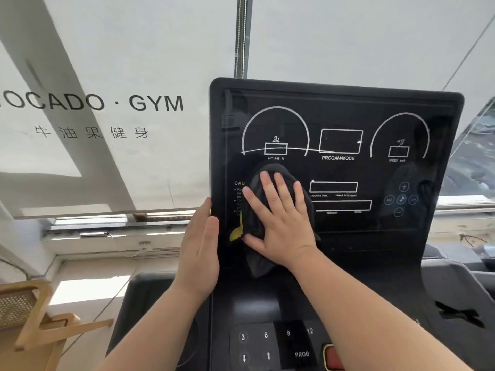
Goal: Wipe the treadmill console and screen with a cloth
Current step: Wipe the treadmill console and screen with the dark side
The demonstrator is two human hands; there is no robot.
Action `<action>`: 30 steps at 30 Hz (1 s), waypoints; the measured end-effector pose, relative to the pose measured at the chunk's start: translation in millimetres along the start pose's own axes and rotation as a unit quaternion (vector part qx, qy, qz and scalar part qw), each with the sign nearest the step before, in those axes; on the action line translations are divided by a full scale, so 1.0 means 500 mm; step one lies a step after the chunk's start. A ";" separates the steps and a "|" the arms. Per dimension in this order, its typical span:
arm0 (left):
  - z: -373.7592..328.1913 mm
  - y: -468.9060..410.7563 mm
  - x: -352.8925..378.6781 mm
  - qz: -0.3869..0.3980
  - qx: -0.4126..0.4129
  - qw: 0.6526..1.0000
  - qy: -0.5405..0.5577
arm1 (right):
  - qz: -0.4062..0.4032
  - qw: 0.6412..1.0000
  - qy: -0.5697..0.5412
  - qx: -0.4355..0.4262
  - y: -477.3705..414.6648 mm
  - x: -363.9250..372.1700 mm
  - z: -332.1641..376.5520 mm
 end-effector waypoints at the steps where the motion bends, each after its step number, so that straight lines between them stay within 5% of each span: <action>1: -0.002 0.003 0.003 -0.004 0.005 1.000 -0.022 | -0.001 1.000 0.009 -0.002 0.023 0.000 -0.026; 9: -0.030 0.011 0.016 -0.010 0.002 0.981 -0.194 | -0.067 0.997 0.012 0.027 -0.010 -0.094 -0.248; 16: -0.047 0.009 0.047 -0.032 -0.048 0.973 -0.224 | -0.092 0.990 -0.033 0.097 -0.175 -0.177 -0.273; 24: -0.056 0.042 0.119 -0.094 -0.101 0.925 -0.355 | -0.001 0.994 -0.013 -0.111 0.006 -0.064 -0.183; 30: -0.095 0.069 0.181 -0.090 -0.068 0.876 -0.469 | 0.024 0.983 0.019 -0.183 0.126 -0.043 -0.270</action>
Point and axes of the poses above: each hand's wrist, its own y-axis away from the middle knuckle, its own x-axis out of the palm, z = x × y, the point moved 5 cm from there along -y, towards the middle knuckle, and after that the axes turned 11 degrees about -y, right-handed, at the moved point
